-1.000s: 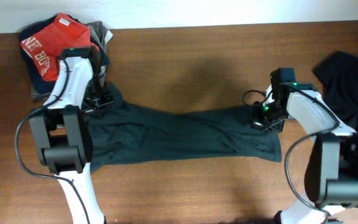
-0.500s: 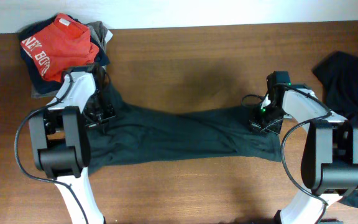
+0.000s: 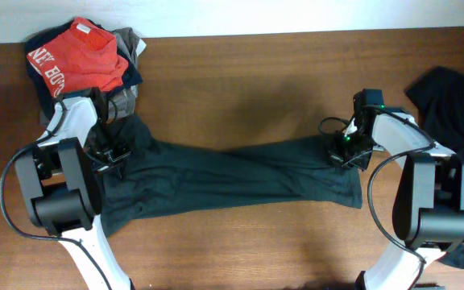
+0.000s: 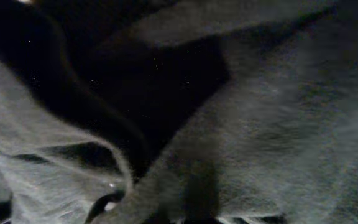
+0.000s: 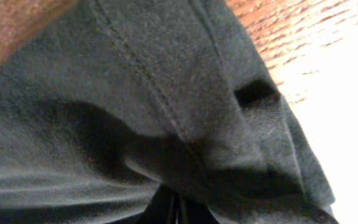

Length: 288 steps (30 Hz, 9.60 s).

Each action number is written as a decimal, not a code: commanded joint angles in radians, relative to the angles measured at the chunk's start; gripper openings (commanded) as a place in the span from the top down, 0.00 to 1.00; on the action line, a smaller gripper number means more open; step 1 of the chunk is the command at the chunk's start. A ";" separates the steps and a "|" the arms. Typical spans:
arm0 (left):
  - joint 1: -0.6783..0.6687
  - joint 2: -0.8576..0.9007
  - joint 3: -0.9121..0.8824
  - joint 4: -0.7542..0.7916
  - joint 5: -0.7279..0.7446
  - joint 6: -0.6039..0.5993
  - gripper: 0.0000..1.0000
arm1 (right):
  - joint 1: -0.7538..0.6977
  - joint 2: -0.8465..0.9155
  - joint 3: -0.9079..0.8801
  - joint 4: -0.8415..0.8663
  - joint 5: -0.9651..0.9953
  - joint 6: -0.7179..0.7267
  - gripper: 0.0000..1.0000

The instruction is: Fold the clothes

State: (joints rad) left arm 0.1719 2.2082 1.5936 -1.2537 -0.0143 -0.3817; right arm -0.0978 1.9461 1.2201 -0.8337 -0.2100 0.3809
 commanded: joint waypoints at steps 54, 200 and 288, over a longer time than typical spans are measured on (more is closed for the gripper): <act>-0.095 -0.750 0.036 -0.270 0.031 0.106 0.01 | -0.484 -0.009 0.003 -0.193 -0.431 -0.638 0.01; -0.095 -0.750 -0.121 -0.164 0.105 0.107 0.01 | 0.216 -0.084 0.210 -0.236 0.108 -0.114 0.96; -0.095 -0.750 -0.121 -0.167 0.104 0.107 0.01 | 0.237 -0.019 0.169 0.032 -0.188 -0.148 0.96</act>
State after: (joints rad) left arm 0.0795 1.4624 1.4807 -1.4204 0.0792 -0.2901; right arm 0.1165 1.8439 1.3911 -0.8238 -0.3424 0.2356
